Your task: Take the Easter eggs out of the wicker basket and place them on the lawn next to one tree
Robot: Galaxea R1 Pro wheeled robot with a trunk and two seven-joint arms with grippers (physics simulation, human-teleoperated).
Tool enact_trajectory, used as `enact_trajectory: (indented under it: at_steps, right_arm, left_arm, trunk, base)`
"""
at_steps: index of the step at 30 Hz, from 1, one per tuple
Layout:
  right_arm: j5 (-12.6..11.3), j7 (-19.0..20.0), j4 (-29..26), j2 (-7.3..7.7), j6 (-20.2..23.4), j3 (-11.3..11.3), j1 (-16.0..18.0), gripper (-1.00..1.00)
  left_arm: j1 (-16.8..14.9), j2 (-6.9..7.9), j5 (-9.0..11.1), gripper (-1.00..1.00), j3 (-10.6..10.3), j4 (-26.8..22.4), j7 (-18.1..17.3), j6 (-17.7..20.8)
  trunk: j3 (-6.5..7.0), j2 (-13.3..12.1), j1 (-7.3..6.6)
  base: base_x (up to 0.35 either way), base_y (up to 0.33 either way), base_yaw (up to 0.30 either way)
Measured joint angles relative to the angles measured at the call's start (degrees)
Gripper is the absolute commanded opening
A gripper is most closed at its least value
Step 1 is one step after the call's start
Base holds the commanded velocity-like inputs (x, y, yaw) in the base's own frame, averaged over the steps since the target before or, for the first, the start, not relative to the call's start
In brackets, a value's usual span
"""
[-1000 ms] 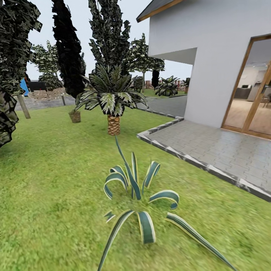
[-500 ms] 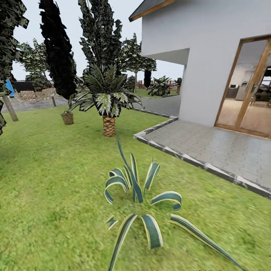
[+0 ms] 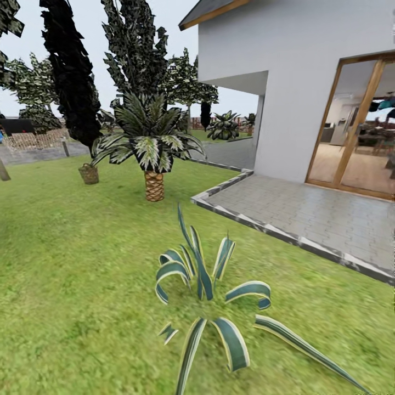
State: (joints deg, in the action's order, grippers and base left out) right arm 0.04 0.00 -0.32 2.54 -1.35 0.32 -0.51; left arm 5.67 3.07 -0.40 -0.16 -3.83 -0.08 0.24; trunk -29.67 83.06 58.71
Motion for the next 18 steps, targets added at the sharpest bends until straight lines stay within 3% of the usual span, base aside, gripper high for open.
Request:
enact_trajectory:
  at_steps: [18]
  right_arm:
    - [0.04,0.00,0.00,-0.07,0.00,0.00,0.01,1.00]
  left_arm:
    - [0.01,0.00,0.00,1.00,0.00,-0.01,0.00,0.00]
  trunk:
    - [0.00,0.00,0.00]
  base:
    - [0.124,0.294,-0.008]
